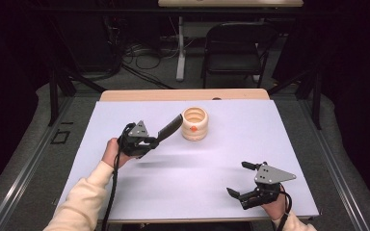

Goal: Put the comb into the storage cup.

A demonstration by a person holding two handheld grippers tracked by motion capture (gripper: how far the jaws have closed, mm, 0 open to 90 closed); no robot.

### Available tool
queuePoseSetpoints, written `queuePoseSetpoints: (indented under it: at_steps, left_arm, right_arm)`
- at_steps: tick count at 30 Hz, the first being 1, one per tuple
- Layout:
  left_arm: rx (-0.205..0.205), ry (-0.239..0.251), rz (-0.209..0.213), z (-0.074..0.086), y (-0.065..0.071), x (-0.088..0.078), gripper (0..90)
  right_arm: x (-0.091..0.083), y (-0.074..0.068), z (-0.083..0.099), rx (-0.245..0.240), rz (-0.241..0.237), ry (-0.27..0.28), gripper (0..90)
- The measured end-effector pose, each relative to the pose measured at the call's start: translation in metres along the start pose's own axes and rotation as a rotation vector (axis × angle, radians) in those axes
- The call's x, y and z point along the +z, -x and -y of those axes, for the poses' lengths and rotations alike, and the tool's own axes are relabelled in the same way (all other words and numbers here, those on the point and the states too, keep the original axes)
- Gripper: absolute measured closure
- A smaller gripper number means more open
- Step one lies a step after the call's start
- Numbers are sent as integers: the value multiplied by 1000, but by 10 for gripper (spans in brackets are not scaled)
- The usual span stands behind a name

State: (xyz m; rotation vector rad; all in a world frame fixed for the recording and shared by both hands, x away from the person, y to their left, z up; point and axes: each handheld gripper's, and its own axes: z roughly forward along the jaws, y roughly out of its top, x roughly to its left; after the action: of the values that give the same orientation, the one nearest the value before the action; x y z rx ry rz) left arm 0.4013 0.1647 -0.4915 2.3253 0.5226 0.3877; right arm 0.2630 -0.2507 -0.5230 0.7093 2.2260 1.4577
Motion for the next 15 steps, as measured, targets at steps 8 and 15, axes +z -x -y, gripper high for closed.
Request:
queuePoseSetpoints:
  at_steps: [8,15]
  left_arm:
    - [-43,23,-26,-2,0,-2,724]
    - [-75,44,-54,-3,-1,0,724]
  right_arm:
    - [1,0,0,-5,0,-6,0]
    - [2,0,1,0,-1,-10,0]
